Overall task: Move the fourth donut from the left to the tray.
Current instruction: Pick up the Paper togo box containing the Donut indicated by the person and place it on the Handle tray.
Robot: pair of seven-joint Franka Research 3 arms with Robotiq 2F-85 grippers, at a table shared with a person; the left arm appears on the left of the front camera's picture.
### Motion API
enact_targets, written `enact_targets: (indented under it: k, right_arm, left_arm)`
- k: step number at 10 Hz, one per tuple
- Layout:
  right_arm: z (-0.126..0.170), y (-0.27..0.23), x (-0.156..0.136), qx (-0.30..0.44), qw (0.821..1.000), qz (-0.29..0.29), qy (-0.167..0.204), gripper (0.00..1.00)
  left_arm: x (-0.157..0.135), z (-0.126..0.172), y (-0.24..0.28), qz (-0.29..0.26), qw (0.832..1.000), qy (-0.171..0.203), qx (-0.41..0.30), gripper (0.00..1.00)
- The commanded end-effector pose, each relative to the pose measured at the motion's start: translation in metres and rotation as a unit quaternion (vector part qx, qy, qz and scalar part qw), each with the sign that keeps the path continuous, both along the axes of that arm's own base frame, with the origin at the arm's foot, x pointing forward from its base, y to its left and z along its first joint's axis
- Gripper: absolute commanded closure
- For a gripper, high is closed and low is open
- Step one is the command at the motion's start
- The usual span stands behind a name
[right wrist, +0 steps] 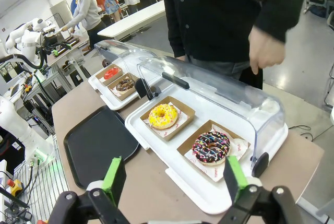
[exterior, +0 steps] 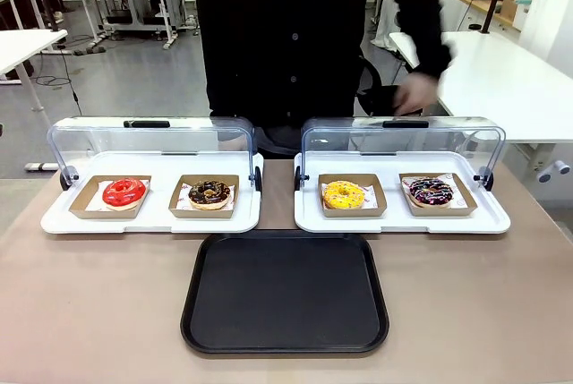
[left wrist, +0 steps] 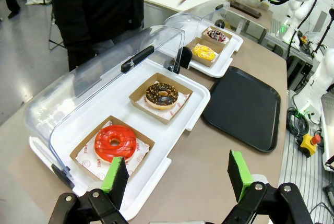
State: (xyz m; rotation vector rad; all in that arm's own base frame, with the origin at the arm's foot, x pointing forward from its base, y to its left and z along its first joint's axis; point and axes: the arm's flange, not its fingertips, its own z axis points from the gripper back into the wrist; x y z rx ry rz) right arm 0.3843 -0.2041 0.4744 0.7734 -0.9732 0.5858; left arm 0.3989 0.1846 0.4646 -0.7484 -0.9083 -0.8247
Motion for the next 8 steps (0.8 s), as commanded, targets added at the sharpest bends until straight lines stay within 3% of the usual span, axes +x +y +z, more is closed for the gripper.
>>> enact_targets:
  k: [1, 8]
  right_arm:
    - [0.001, -0.0004, 0.0037, 0.006, 1.0, 0.001, -0.02, 0.0]
    - [0.001, -0.0004, 0.0037, 0.006, 1.0, 0.001, -0.02, 0.0]
  left_arm:
    - [-0.0015, 0.0007, 0.0001, -0.007, 1.0, -0.009, -0.003, 0.0]
    - [-0.0015, 0.0007, 0.0001, -0.007, 1.0, -0.009, -0.003, 0.0]
